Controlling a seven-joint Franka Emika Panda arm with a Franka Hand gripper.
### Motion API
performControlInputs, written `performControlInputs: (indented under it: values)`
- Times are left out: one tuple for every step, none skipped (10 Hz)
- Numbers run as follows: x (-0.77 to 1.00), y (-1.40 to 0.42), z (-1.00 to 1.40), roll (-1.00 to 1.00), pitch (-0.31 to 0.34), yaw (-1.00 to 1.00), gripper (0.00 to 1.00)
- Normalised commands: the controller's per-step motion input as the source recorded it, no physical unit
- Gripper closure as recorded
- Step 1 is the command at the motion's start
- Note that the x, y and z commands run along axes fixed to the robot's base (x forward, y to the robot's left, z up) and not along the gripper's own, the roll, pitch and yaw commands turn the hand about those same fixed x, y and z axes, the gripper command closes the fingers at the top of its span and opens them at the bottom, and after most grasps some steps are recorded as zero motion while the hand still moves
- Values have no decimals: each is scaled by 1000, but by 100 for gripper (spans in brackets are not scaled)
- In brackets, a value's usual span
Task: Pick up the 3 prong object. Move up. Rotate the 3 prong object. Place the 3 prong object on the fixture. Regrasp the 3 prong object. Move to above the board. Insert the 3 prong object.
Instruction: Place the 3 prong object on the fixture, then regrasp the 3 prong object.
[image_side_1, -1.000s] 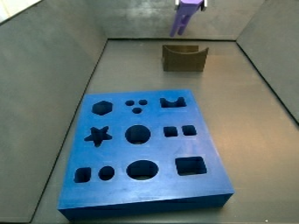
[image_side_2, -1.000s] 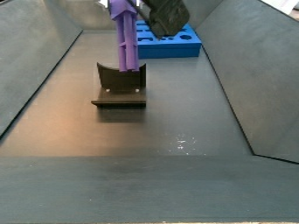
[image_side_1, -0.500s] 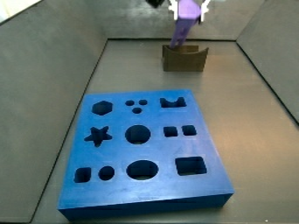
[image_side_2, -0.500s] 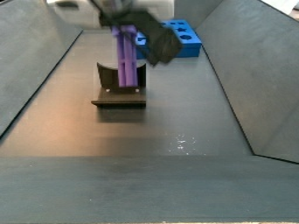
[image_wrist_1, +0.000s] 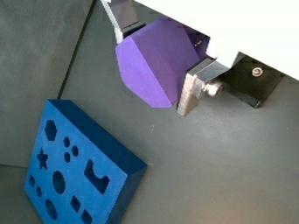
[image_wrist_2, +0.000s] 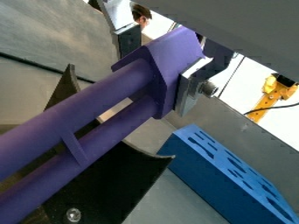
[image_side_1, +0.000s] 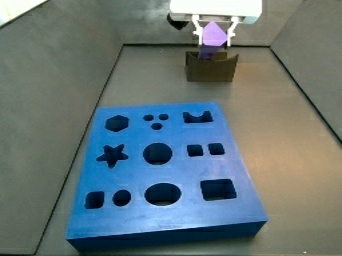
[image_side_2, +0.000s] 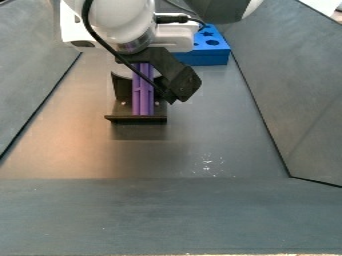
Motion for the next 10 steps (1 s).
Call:
performControlInputs:
  values:
    - [61,88,-342,-38,-72,4,100]
    - [60,89,-341,-37,-71,5,100]
    - [58,88,-341,-37,-69,5,100]
    - [58,88,-340,-37,-68,5,100]
    - [58,88,-341,-37,-68,5,100]
    - [57,88,-340,-37,-67,5,100]
    - [0,0,0,0,0,0,0]
    - [0,0,1000,-10,43,45,0]
    - [-4,6,1000,-1,44,49,0]
    - [-21,8,1000,19,59,36,0]
